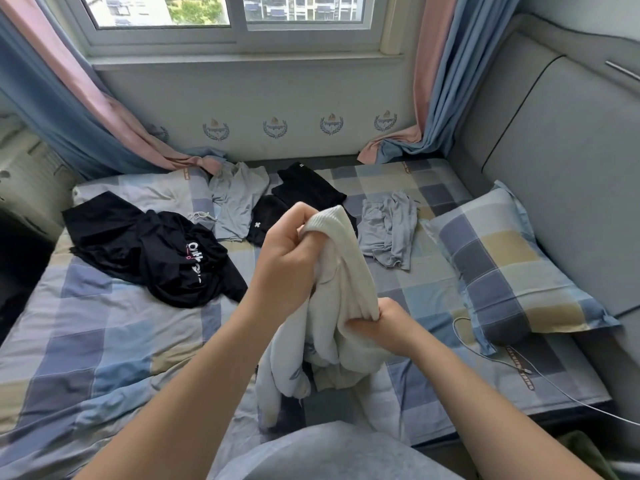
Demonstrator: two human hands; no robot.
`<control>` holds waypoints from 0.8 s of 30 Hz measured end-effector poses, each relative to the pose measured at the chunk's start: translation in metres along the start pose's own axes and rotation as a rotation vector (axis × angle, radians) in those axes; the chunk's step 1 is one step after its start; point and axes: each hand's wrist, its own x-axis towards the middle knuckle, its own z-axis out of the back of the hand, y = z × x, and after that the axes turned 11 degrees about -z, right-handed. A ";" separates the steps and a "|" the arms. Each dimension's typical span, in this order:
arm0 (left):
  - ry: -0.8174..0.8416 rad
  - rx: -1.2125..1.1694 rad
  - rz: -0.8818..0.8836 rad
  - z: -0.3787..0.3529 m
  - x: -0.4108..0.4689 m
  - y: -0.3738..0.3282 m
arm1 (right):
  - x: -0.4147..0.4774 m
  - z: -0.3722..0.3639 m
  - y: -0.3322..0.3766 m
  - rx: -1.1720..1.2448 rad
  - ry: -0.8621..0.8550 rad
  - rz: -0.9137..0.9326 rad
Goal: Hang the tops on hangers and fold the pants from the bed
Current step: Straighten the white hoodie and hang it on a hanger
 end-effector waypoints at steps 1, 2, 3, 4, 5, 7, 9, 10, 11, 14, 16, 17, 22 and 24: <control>-0.022 0.001 -0.001 0.000 0.000 -0.001 | 0.001 -0.003 -0.003 0.001 0.001 0.002; -0.046 0.014 0.002 -0.001 0.000 -0.001 | 0.003 -0.005 -0.004 0.004 0.000 0.012; -0.073 0.034 0.010 -0.001 0.000 0.002 | 0.003 -0.005 -0.005 0.009 -0.013 0.018; -0.103 0.067 0.027 -0.001 0.000 0.006 | 0.003 -0.003 -0.004 0.026 -0.031 0.023; -0.136 0.106 0.051 0.000 0.001 0.013 | 0.003 0.000 -0.002 0.060 -0.051 0.027; -0.179 0.183 0.114 0.005 0.001 0.027 | -0.001 0.008 0.006 0.165 -0.109 0.053; -0.143 0.245 0.223 0.011 0.000 0.043 | -0.011 0.016 0.019 0.285 -0.144 0.097; -0.085 0.267 0.306 0.013 -0.002 0.049 | -0.017 0.019 0.025 0.333 -0.143 0.121; -0.012 0.288 0.378 0.015 -0.006 0.054 | -0.023 0.021 0.033 0.365 -0.144 0.145; 0.141 0.286 0.429 0.015 -0.022 0.066 | -0.041 0.025 0.055 0.416 -0.136 0.211; 0.244 0.228 0.391 0.011 -0.035 0.067 | -0.052 0.027 0.067 0.468 -0.130 0.231; 0.312 0.185 0.388 0.009 -0.041 0.067 | -0.058 0.028 0.073 0.501 -0.134 0.236; 0.435 0.252 0.295 -0.004 -0.063 0.079 | -0.088 0.038 0.101 0.586 -0.048 0.294; 0.380 0.378 0.244 -0.007 -0.066 0.083 | -0.098 0.042 0.108 0.607 0.003 0.303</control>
